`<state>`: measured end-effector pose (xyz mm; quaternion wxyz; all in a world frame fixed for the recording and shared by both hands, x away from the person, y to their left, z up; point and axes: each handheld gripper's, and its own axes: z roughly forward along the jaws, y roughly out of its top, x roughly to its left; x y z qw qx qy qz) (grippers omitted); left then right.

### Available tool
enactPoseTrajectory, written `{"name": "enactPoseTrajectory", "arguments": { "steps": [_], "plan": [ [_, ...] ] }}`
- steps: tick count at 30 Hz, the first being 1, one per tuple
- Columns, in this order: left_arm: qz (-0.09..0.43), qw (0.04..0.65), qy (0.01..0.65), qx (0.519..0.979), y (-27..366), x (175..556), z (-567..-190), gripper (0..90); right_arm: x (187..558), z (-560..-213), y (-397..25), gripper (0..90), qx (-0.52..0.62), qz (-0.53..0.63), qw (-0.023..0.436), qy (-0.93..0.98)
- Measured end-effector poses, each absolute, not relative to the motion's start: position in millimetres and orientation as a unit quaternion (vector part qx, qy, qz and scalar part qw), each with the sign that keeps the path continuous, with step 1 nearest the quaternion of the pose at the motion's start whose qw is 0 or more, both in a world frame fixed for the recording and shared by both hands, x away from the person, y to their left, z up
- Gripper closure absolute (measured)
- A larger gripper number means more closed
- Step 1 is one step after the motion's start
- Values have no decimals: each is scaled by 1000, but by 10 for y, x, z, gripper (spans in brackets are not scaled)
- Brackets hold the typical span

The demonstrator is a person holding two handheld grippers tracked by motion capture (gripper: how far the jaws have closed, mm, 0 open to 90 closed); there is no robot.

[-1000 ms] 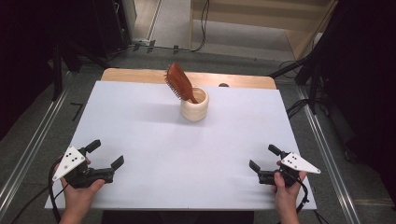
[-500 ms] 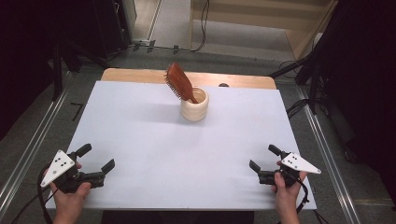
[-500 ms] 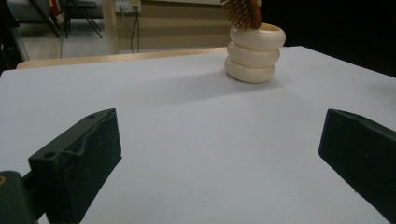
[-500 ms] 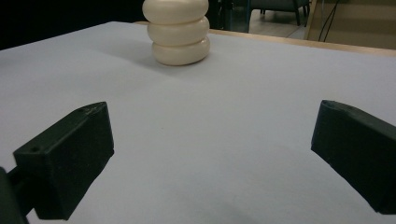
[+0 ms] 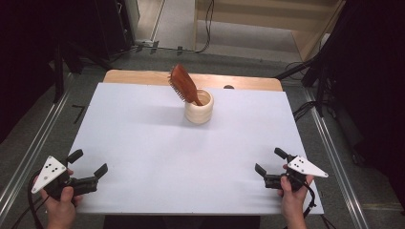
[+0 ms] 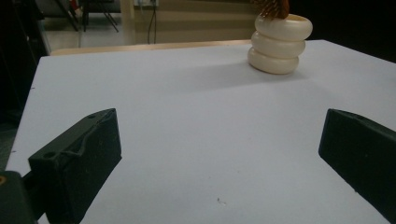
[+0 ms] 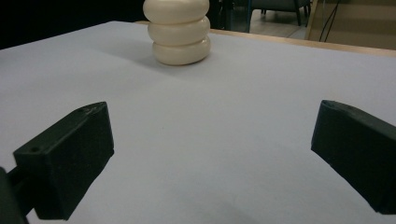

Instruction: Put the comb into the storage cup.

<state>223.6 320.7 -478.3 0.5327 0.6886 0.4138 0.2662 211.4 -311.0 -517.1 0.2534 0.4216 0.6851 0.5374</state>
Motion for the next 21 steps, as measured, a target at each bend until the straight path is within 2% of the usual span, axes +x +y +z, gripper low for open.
{"name": "enactPoseTrajectory", "arguments": {
  "steps": [21],
  "plan": [
    [259,525,415,696,3227,2311,-4880,0,2129,-5175,-3102,0,416,539,250,688]
  ]
}}
